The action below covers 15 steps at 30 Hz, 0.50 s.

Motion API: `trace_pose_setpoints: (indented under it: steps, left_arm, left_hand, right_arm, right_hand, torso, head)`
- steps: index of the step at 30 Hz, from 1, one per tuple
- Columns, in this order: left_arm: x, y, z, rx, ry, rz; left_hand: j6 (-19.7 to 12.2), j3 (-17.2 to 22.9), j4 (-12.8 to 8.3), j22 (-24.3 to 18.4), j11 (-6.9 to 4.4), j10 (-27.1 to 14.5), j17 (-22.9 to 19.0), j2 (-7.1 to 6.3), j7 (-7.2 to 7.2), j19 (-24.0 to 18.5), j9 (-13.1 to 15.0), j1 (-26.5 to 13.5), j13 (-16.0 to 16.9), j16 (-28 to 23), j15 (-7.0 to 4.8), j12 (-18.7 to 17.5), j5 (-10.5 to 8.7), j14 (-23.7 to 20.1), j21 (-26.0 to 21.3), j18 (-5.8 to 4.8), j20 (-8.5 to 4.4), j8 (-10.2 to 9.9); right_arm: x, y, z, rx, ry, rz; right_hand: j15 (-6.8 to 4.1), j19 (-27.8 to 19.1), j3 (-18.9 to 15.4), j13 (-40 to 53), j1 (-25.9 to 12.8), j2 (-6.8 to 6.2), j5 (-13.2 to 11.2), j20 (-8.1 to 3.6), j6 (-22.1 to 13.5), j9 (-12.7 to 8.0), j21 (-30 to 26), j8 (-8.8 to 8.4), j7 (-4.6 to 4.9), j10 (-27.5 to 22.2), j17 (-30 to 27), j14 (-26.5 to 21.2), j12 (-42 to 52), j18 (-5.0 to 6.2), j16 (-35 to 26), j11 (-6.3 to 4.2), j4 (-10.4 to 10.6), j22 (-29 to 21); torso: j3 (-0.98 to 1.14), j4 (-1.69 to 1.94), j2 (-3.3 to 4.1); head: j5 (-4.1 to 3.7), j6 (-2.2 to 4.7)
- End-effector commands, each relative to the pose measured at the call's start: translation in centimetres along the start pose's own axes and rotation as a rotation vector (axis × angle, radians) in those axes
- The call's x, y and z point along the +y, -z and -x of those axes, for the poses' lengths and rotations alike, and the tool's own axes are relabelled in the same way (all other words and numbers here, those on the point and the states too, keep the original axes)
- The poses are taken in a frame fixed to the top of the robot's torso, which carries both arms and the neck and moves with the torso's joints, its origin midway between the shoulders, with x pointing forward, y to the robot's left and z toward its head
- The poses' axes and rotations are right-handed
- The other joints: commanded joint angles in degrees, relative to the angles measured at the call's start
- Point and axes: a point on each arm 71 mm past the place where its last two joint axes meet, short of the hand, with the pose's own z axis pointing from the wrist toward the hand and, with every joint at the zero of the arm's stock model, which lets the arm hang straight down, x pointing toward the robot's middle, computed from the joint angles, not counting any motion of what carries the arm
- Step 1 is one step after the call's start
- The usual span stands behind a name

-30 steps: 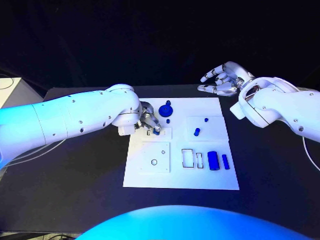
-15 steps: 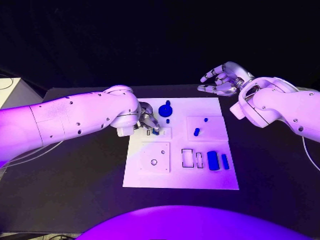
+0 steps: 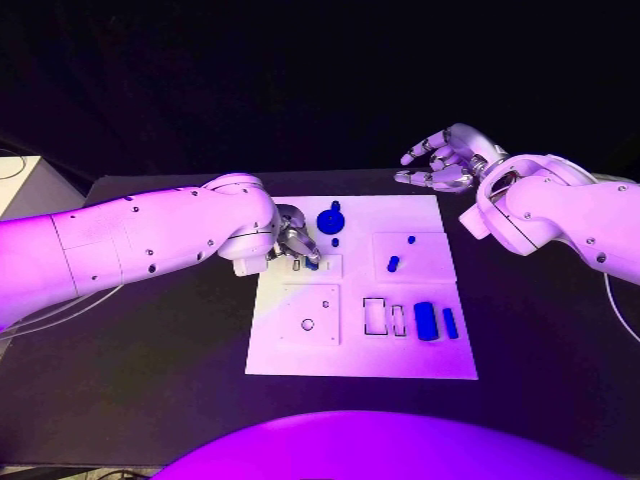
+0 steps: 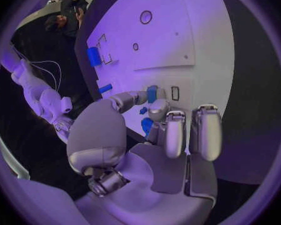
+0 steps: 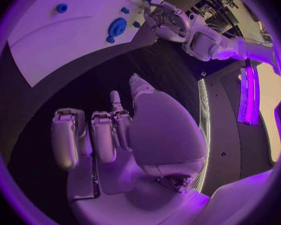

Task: Assemble the parts on the task board

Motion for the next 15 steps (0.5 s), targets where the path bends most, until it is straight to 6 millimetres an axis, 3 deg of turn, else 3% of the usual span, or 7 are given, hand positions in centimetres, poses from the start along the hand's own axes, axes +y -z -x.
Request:
trace_pose_setpoints:
  steps: [1,15]
  left_arm:
    - [-0.27,0.05,0.04,-0.016,0.005,-0.019]
    - [-0.39,-0.16,-0.06,-0.009,-0.009,-0.011]
  left_hand:
    - [4.1,6.0,-6.2,5.3,-0.56,1.0,14.8,1.26,-3.89,0.4,8.9,0.8,0.0,0.2,-0.53,0.3,0.40,5.9,0.4,-1.16,0.01,0.3]
    - [4.1,6.0,-6.2,5.3,-0.57,1.0,14.7,1.28,-3.89,0.5,9.0,0.8,0.0,0.2,-0.56,0.2,0.34,5.8,0.4,-1.16,-0.02,0.3]
  right_arm:
    - [0.05,0.03,-0.15,0.016,0.007,0.007]
    - [0.02,0.02,-0.17,0.017,0.007,0.006]
  right_hand:
    - [0.21,3.1,0.2,10.5,-0.7,0.05,0.2,0.29,-0.4,0.1,-0.1,0.24,0.03,1.4,9.1,4.5,-0.2,0.32,-0.2,0.47,0.2,10.6]
    - [0.20,3.1,0.2,10.5,-1.0,0.09,0.2,0.29,-0.5,0.1,-0.2,0.36,0.02,1.4,9.1,4.5,-0.1,0.32,-0.2,0.47,0.2,10.6]
  torso:
    - [0.03,0.01,-0.01]
    - [-0.01,-0.01,0.03]
  head:
    - [0.06,0.01]
    - [0.04,0.01]
